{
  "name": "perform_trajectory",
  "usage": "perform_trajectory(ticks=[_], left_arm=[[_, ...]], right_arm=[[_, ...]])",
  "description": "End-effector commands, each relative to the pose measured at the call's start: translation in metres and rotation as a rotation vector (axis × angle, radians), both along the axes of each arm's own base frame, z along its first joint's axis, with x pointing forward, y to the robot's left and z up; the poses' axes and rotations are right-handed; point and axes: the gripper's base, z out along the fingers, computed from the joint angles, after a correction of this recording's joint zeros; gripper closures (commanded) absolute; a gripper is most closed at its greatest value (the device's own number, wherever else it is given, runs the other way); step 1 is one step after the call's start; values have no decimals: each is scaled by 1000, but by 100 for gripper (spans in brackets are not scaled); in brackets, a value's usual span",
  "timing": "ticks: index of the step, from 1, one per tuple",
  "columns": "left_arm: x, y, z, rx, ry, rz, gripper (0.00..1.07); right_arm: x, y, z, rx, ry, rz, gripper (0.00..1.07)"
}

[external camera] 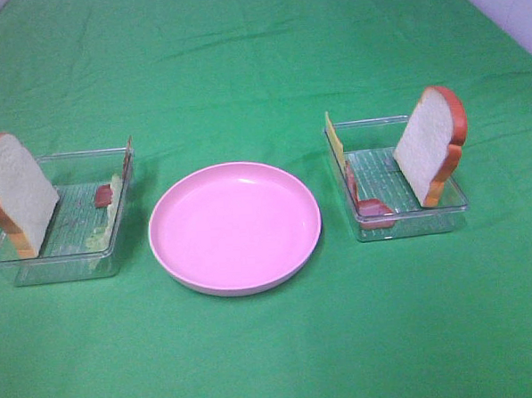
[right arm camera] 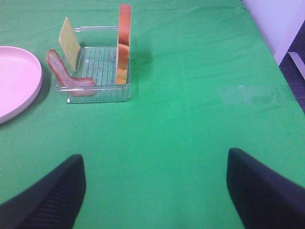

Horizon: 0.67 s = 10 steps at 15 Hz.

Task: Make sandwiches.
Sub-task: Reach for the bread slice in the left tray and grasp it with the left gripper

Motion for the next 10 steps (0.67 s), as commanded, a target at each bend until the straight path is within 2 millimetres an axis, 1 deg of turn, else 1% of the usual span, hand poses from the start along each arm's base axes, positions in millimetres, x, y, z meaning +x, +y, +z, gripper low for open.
perform_trajectory(ticks=[1,10], left_arm=[[-3,-1,0,-7,-32,-3,45],[-3,-1,0,-7,-32,-3,45]], right_arm=[[-1,0,0,-15,-22,-1,30],[-1,0,0,-15,-22,-1,30]])
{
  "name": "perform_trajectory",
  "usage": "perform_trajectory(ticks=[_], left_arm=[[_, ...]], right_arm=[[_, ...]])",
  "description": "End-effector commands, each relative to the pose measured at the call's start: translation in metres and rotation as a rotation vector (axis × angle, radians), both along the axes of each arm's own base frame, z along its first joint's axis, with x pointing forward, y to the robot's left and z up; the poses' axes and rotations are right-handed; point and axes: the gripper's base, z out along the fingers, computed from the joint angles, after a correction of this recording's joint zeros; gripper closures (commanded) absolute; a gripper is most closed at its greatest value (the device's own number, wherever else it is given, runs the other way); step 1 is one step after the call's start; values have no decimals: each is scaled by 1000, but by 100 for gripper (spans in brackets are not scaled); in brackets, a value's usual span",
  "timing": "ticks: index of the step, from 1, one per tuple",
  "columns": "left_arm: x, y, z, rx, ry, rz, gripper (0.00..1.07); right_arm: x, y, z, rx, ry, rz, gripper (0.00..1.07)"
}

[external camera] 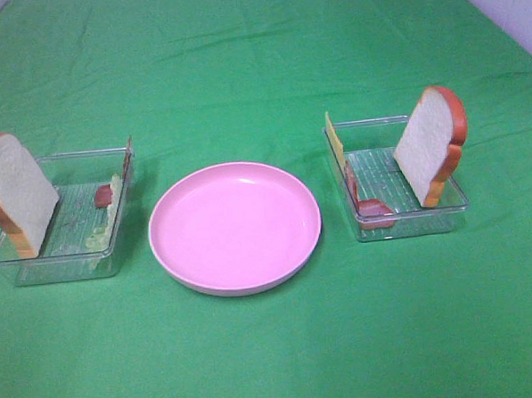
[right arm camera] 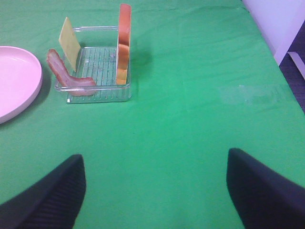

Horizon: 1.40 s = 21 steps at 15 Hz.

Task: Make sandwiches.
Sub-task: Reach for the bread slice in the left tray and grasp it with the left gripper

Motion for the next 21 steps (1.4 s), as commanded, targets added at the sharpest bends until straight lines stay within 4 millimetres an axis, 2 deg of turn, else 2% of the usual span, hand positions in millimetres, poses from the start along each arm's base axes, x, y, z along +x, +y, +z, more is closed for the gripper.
perform_trajectory(ticks=[1,4,6,8,9,10,13,14,15,16,17,18,19,21], left_arm=[[-3,-1,0,-7,-32,-3,45],[-2,-1,2,-15,-33,1,43],[1,0,16,-48,-41,29,32],[10,1,31,-75,-6,45,28],[33,1,48,-77,85,49,28],[39,1,51,-77,104,50,28],[101,2,69,-81,278,55,28],[114,2,71,-83,311,55,28],[136,2,73,-93,366,53,28],[161,1,73,-110,423,50,28],[208,-1,69,-124,516,28,28],[230,-1,66,-125,554,17,28],[242,-1,63,-123,572,11,28],[283,0,50,-124,637,15,28]], right_arm=[[-1,0,0,-15,-22,-1,30],[-1,0,0,-15,-22,-1,30],[-1,0,0,-15,-22,-1,30],[-1,0,0,-15,-22,-1,30],[-1,0,0,-15,-22,-1,30],[-1,0,0,-15,-22,-1,30],[-1,0,0,-15,-22,-1,30],[-1,0,0,-15,-22,-1,30],[-1,0,0,-15,-22,-1,30],[-1,0,0,-15,-22,-1,30],[-1,0,0,-15,-22,-1,30],[-1,0,0,-15,-22,-1,30],[-1,0,0,-15,-22,-1,30],[-1,0,0,-15,-22,-1,30]])
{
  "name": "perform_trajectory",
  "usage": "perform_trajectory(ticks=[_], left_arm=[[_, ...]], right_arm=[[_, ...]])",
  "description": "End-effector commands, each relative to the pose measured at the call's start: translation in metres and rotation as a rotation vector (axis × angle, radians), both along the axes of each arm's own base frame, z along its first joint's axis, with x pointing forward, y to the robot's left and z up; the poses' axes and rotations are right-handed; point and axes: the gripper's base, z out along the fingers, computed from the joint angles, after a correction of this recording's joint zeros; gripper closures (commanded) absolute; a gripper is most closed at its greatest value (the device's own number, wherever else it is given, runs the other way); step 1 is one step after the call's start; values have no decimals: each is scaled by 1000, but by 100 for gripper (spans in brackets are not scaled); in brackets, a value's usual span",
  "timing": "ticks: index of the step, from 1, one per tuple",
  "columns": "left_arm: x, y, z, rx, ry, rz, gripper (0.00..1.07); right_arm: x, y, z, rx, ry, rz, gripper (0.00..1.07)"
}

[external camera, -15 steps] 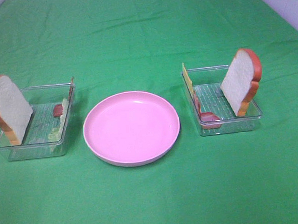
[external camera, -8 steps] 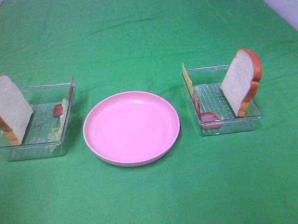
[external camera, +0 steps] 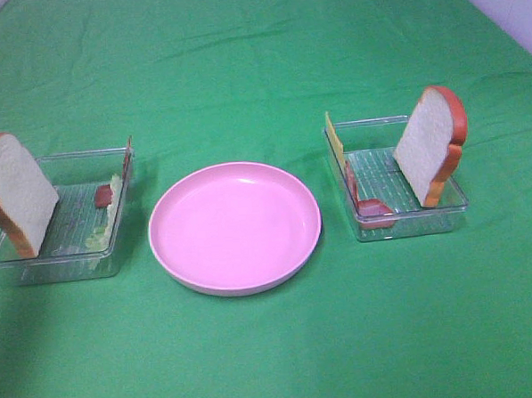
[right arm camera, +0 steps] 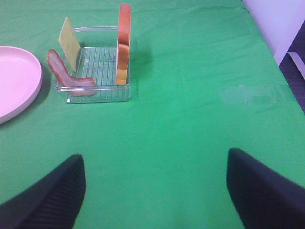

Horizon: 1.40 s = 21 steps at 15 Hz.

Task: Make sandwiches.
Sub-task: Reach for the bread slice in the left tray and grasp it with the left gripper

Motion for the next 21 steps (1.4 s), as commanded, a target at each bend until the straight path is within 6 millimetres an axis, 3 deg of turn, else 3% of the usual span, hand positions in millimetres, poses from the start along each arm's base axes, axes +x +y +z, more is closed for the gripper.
perform_trajectory(ticks=[1,5,8,11,14,18,20,21], left_arm=[[43,1,-15,-5,54,-4,28],[113,-8,-64,2,178,-34,28],[138,-10,-98,5,251,-38,28],[146,-10,-122,5,301,-39,30],[151,-10,-132,10,298,-36,46],[152,-10,-132,11,282,-34,88],[152,-10,-132,8,289,-27,104],[150,-10,-132,7,308,-30,107]], right_arm=[[-1,0,0,-15,-22,-1,30],[-1,0,0,-15,-22,-1,30],[-1,0,0,-15,-22,-1,30],[-1,0,0,-15,-22,-1,30],[-1,0,0,-15,-22,-1,30],[-1,0,0,-15,-22,-1,30],[-1,0,0,-15,-22,-1,30],[-1,0,0,-15,-22,-1,30]])
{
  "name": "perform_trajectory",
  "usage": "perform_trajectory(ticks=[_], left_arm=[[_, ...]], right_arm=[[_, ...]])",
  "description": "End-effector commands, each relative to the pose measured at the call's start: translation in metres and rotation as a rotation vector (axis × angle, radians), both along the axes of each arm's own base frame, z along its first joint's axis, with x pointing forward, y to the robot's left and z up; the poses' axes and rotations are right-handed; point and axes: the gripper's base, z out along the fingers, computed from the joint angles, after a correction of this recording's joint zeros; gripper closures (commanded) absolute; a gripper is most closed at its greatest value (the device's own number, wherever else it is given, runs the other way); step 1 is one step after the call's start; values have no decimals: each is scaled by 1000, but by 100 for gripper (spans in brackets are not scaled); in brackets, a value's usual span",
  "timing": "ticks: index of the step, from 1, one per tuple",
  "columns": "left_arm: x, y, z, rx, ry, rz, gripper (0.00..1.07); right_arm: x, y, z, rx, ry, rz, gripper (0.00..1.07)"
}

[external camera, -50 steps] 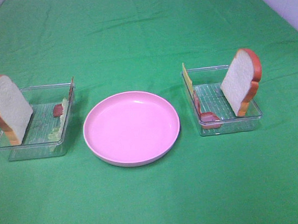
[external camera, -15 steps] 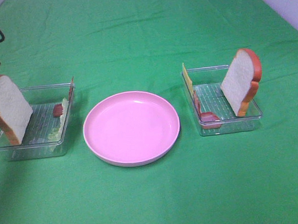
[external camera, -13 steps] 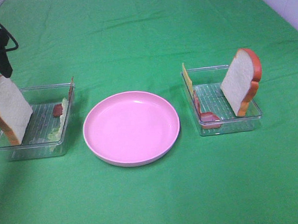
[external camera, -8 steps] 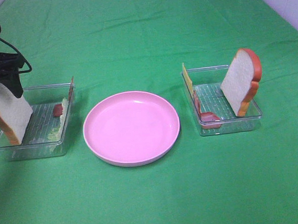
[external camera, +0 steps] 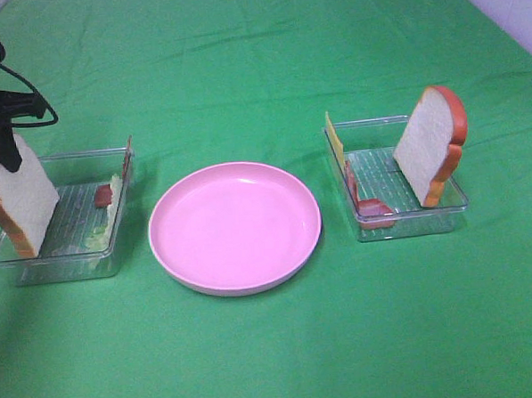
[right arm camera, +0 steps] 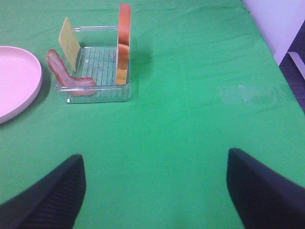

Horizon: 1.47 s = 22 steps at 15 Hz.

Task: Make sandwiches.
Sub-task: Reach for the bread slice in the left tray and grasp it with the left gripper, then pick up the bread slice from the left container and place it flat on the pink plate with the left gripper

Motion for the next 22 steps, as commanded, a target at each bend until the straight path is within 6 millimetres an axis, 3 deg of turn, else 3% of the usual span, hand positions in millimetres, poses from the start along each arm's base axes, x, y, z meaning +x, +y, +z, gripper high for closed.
perform_trajectory(ticks=[1,3,5,6,7,11,15,16,20,22], left_arm=[[-3,-2,4,-1,22,-4,107],[-9,-2,22,-3,-6,-6,107],[-22,-4,54,-21,-51,-6,107],[-39,-4,88,-34,-112,-8,107],[-43,-5,97,-44,-130,-8,107],[-73,-23,149,-271,-249,5,107],[-76,-51,158,-523,-262,-103,107],[-76,-72,155,-547,-306,-151,107],[-70,-119,125,-564,-258,-202,107],[-63,-143,99,-581,-167,-210,107]], right_arm=[[-1,0,0,-15,-22,-1,30],[-1,0,0,-15,-22,-1,30],[-1,0,0,-15,-22,-1,30],[-1,0,0,-15,-22,-1,30],[-1,0,0,-15,-22,-1,30],[-1,0,0,-15,-22,-1,30],[-1,0,0,-15,-22,-1,30],[-1,0,0,-15,-22,-1,30],[-1,0,0,-15,-22,-1,30],[-1,0,0,-15,-22,-1,30]])
